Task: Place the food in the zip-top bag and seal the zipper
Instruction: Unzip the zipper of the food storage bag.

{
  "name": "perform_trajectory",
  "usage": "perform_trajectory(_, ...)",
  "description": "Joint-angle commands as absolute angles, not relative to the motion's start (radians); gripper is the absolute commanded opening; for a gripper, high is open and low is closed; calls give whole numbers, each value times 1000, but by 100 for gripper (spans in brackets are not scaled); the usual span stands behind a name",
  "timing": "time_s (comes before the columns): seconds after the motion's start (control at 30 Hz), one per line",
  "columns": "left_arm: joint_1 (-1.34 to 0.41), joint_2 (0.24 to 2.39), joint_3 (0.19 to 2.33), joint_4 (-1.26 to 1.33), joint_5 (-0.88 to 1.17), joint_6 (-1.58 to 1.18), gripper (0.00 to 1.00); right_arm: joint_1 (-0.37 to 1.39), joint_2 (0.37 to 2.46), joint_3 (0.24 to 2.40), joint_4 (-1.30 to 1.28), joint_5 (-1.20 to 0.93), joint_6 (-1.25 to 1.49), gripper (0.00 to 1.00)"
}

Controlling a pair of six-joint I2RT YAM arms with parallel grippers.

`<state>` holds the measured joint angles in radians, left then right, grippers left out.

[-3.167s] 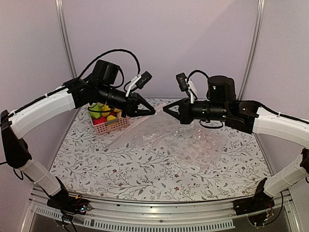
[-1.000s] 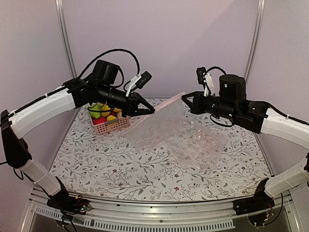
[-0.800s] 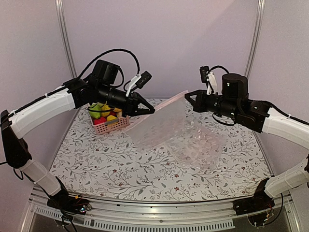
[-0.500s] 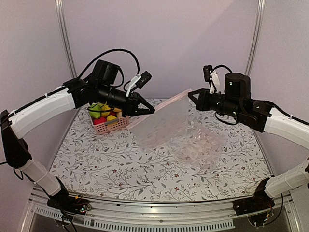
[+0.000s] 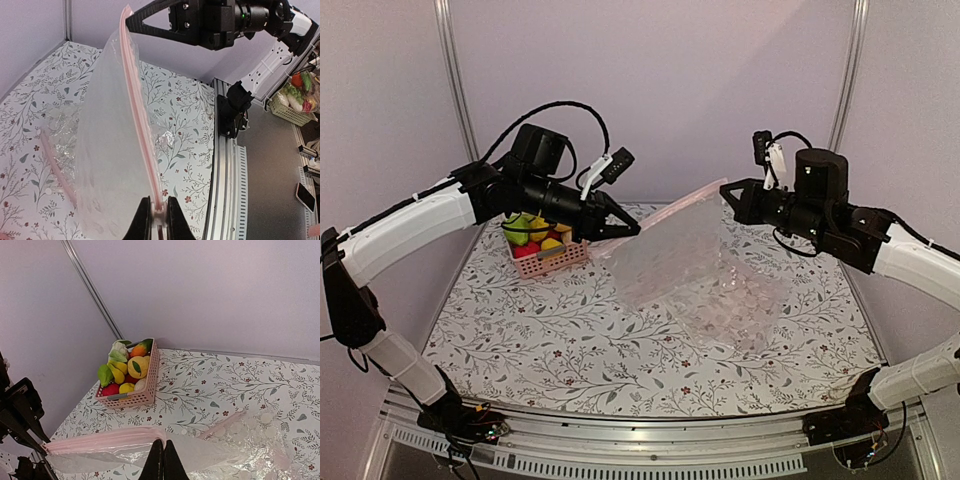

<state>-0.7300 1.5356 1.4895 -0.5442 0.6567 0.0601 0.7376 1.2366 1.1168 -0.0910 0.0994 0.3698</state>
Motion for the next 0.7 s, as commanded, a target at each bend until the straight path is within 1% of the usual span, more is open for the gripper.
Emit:
perform_trajectory(0.0, -719, 1517, 1488, -677, 677, 75, 0, 668, 1192, 1114, -86, 295, 363, 0)
perform_trajectory(0.67, -719, 1518, 1488, -687, 659, 85, 0, 643, 1163, 1109, -95, 325, 352, 0)
